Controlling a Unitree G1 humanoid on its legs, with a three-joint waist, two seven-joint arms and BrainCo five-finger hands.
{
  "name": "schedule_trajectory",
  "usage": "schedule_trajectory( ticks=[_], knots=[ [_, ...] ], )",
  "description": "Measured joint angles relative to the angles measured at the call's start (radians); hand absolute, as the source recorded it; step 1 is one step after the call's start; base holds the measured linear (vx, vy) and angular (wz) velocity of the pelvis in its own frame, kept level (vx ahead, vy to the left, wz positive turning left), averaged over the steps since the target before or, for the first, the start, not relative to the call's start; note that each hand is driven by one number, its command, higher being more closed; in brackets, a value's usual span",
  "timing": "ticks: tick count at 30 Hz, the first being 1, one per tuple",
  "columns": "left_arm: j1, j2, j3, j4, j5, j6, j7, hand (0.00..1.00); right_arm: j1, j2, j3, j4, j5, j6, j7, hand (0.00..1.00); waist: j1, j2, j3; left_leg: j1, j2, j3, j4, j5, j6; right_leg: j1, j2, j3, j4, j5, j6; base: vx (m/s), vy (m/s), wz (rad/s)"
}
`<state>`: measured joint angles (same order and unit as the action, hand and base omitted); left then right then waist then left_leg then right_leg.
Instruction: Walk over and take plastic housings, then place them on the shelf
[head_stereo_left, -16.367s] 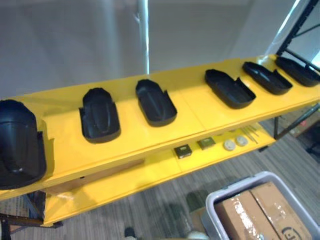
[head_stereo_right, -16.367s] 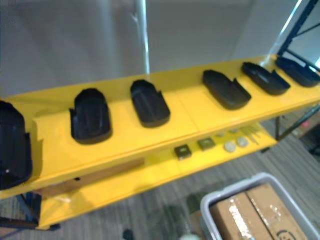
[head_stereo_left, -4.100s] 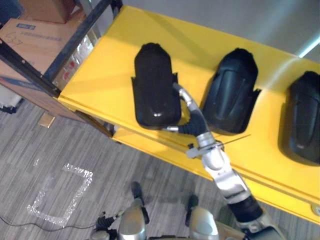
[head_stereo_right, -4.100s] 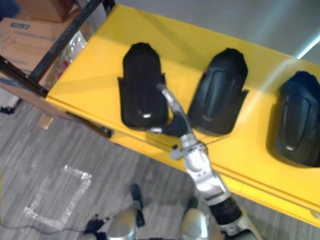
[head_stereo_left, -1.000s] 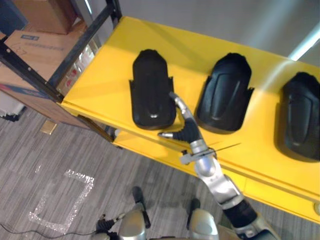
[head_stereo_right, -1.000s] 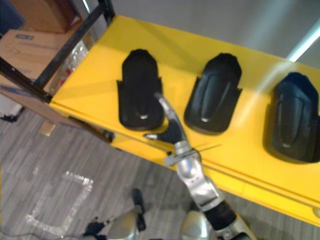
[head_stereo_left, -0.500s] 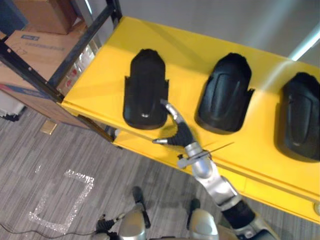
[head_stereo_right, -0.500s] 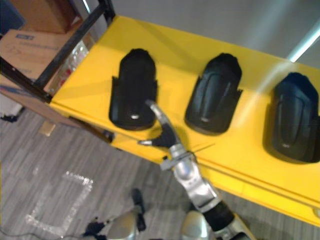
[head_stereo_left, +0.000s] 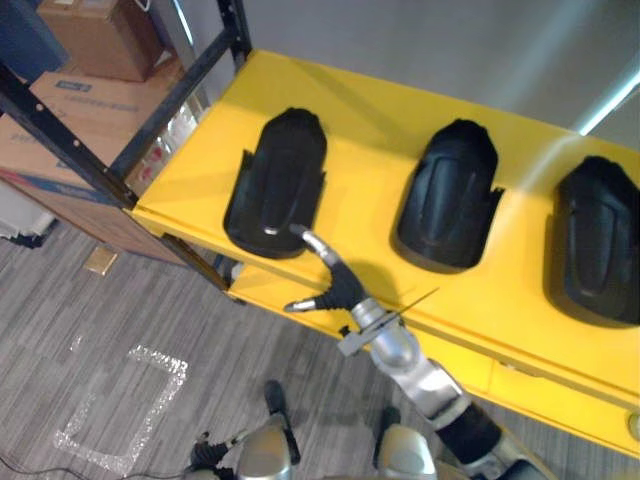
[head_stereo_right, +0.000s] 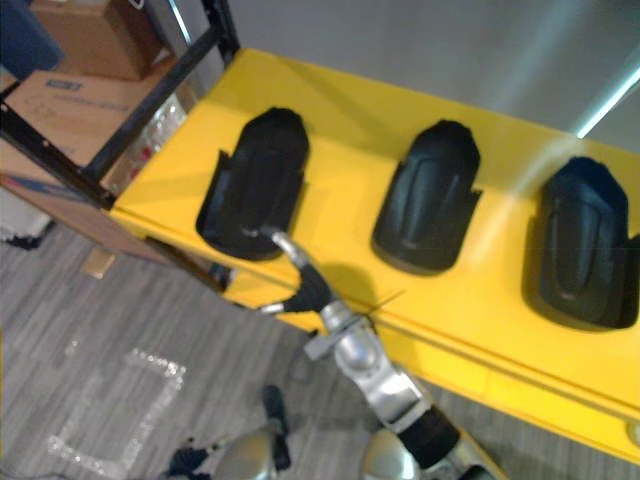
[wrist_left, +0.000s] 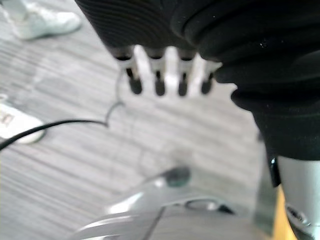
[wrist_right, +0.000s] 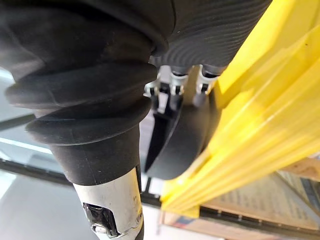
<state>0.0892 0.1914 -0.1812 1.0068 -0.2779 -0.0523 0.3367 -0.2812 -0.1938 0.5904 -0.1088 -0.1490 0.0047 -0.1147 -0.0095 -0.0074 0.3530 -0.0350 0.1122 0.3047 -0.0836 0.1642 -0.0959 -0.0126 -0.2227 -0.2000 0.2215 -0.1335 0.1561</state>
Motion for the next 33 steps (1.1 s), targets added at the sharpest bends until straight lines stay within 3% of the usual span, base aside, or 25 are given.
schedule_trajectory(
  ticks=[6, 16, 22, 26, 31, 33],
  knots=[
    [0.005, -0.003, 0.0, -0.026, -0.002, -0.079, 0.044, 0.0, -0.004, 0.022, 0.003, 0.015, 0.001, 0.0, -0.022, 0.0, 0.006, 0.0, 0.0, -0.002, -0.002, -0.022, 0.0, 0.002, 0.001, 0.014, -0.001, -0.023, -0.003, -0.002, -0.003, 0.0, -0.001, 0.1],
    [0.037, 0.0, -0.002, -0.143, -0.038, -0.083, 0.078, 0.0, -0.013, 0.052, 0.006, 0.039, 0.018, 0.0, -0.04, 0.0, 0.023, 0.003, 0.002, -0.001, -0.006, -0.024, 0.0, 0.005, 0.004, 0.015, -0.004, -0.023, 0.003, -0.002, -0.003, 0.0, 0.0, 0.0],
    [0.04, 0.003, -0.029, -0.187, -0.039, -0.088, 0.092, 0.0, -0.024, 0.072, 0.009, 0.059, 0.02, -0.011, -0.077, 0.0, 0.024, 0.019, -0.002, -0.001, -0.006, -0.027, 0.0, 0.008, 0.005, 0.014, -0.005, -0.025, 0.009, -0.003, -0.003, 0.0, 0.0, 0.0],
    [0.034, -0.023, -0.054, -0.234, -0.043, -0.129, 0.103, 0.0, -0.03, 0.082, 0.009, 0.073, 0.037, -0.113, -0.14, 0.0, 0.024, 0.023, -0.002, 0.0, -0.006, -0.028, 0.0, 0.01, 0.005, 0.014, -0.006, -0.025, 0.013, -0.004, -0.004, 0.0, 0.0, 0.0],
    [0.03, -0.058, -0.106, -0.304, -0.069, -0.198, 0.133, 0.0, -0.049, 0.123, -0.003, 0.066, 0.028, -0.266, -0.281, 0.0, 0.021, 0.029, -0.004, 0.005, -0.005, -0.029, 0.0, 0.01, 0.005, 0.014, -0.006, -0.025, 0.011, -0.008, -0.004, 0.0, 0.0, 0.0],
    [0.032, -0.078, -0.105, -0.387, -0.068, -0.208, 0.152, 0.0, -0.048, 0.131, -0.02, 0.049, 0.003, -0.297, -0.324, 0.0, 0.021, 0.031, -0.005, 0.006, -0.006, -0.029, 0.0, 0.011, 0.005, 0.014, -0.007, -0.026, 0.01, -0.007, -0.003, 0.0, 0.0, 0.0]
  ],
)
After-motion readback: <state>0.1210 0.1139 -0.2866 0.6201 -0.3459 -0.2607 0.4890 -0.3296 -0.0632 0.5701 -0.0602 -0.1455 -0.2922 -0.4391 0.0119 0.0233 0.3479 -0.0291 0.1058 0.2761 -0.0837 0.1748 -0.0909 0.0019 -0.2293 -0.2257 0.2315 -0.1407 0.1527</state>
